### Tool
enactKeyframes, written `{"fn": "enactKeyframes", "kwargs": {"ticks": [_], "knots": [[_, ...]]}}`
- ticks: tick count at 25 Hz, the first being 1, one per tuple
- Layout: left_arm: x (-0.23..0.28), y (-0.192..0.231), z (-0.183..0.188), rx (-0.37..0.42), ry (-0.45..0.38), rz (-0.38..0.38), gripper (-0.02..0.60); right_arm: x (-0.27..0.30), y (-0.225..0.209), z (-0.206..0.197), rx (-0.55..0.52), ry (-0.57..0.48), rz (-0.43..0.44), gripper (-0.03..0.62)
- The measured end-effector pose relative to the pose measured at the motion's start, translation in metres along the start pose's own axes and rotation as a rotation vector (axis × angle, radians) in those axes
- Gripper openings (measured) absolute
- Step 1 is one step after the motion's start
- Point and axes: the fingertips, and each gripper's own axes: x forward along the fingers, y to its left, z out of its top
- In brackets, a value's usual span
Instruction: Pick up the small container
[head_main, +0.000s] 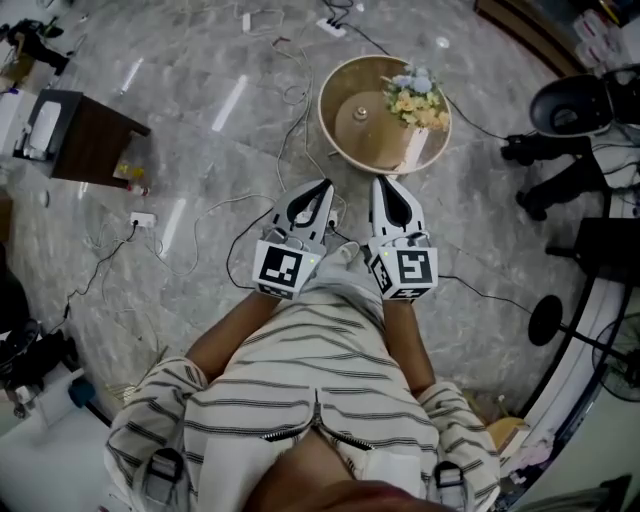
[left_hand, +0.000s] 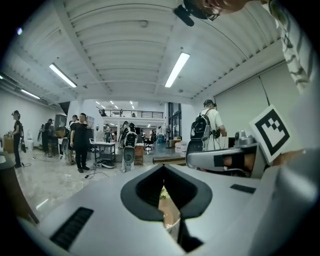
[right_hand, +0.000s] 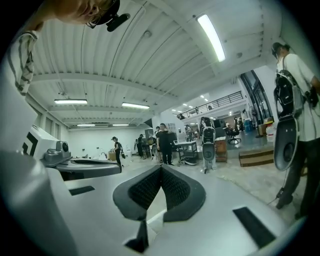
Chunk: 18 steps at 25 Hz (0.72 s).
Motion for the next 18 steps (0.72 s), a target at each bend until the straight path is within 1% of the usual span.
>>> {"fn": "enactKeyframes", "kwargs": {"ticks": [3, 7, 10, 15, 18], "knots": [[0.031, 0.004, -0.001, -0.007, 0.018, 0.002, -0.002, 0.015, -0.021, -0.003, 0.01, 0.017, 0.008, 0.005], [0.063, 0.005, 0.0, 0.006, 0.026, 0.003, -0.002, 0.031, -0.047, -0.007, 0.027, 0.024, 0.005, 0.005], [0.082, 0.006, 0.002, -0.026, 0.024, -0.009, -0.002, 0.042, -0.064, -0.014, 0.039, 0.037, -0.002, 0.005], [0.094, 0.02, -0.015, -0.019, 0.055, 0.013, -0.002, 0.054, -0.084, -0.028, 0.061, 0.063, -0.04, 0.005], [0.099, 0.032, -0.019, -0.033, 0.067, 0.002, -0.002, 0.065, -0.088, -0.036, 0.073, 0.075, -0.059, 0.005]]}}
